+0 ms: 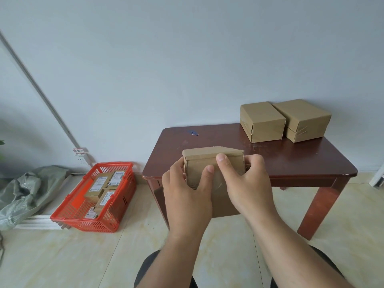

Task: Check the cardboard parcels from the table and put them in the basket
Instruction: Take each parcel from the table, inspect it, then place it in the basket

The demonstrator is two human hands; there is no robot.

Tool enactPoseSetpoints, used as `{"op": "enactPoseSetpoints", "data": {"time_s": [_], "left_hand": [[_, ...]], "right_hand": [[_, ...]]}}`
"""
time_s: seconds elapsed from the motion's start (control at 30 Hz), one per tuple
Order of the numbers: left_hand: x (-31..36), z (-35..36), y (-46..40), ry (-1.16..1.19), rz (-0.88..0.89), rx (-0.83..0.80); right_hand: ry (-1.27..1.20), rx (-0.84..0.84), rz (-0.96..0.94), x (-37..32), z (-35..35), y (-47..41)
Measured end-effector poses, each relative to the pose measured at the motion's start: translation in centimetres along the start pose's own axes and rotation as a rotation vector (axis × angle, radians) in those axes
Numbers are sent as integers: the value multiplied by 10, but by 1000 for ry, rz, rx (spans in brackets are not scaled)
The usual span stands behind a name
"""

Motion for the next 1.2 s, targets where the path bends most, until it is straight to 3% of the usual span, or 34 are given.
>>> {"op": "enactPoseSetpoints", "data": {"time_s": [0.3,0.63,0.83,1.13,1.2], "left_hand": [[6,-10,-17,121,-74,74],[0,1,18,114,-63,20],[-7,-11,-2,64,-142,46],[-1,-11,15,-32,-30,17],[-4,-10,14,-28,-74,11]], "right_hand": [[113,41,-188,-5,-1,27],[-124,-128,70,10,7,11],[-30,-123,-36,7,7,30],[122,-132,-36,7,6,12],[144,-132,-37,6,4,11]]}}
Point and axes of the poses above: each hand's wrist, its own y-axis away from the middle knuckle, its own z-axis out of the palm, x = y × z, the point moved 7 cm from there along -y, towards the middle knuckle, and after that the axes turned 14 degrees about y, right-handed, at the moved point
